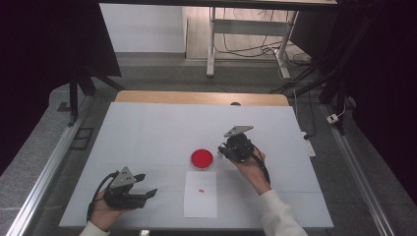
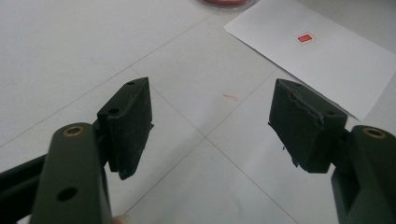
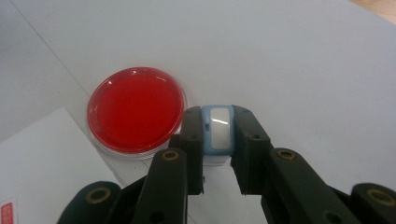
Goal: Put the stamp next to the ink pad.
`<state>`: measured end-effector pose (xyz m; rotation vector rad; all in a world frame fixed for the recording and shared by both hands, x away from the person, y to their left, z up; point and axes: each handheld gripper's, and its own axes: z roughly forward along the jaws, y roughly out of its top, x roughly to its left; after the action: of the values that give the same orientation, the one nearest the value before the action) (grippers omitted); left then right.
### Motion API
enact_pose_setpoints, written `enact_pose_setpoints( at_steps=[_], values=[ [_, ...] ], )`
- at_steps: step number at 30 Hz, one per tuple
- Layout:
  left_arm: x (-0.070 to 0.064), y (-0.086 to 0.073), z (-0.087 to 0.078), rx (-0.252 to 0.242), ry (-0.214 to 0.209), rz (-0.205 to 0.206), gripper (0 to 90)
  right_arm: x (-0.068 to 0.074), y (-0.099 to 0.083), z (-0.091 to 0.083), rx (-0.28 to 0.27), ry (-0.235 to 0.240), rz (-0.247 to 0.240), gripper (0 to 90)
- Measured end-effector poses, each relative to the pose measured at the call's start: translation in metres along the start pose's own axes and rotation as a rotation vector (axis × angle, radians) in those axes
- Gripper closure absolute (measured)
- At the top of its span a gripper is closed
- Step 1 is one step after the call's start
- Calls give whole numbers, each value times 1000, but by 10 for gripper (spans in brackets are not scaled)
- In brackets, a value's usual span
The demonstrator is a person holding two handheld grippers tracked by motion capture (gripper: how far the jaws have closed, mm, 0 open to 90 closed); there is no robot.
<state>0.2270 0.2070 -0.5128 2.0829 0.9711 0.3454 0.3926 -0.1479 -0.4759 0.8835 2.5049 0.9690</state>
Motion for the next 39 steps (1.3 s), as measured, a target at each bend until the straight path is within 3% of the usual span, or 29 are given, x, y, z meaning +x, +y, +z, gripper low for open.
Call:
enact_pose_setpoints(
  at_steps=[11,16,18,27,30,39],
  values=[
    [-1,0,-1,-3,4,-6,293,1,-2,15,38,10,-34,744],
    [-1,0,-1,-3,3,-6,291,1,-2,16,32,13,-38,740],
    [-1,0,-1,-5,3,-8,290,1,-2,16,28,14,-37,692],
    [0,0,-2,-14,9,-9,288,-3,-4,3,-88,28,1,445],
    [2,0,-2,-15,12,-10,288,-4,-6,-5,-127,38,14,428],
    [4,0,-2,-22,19,-5,289,3,-24,-33,-191,4,-32,422]
  ],
)
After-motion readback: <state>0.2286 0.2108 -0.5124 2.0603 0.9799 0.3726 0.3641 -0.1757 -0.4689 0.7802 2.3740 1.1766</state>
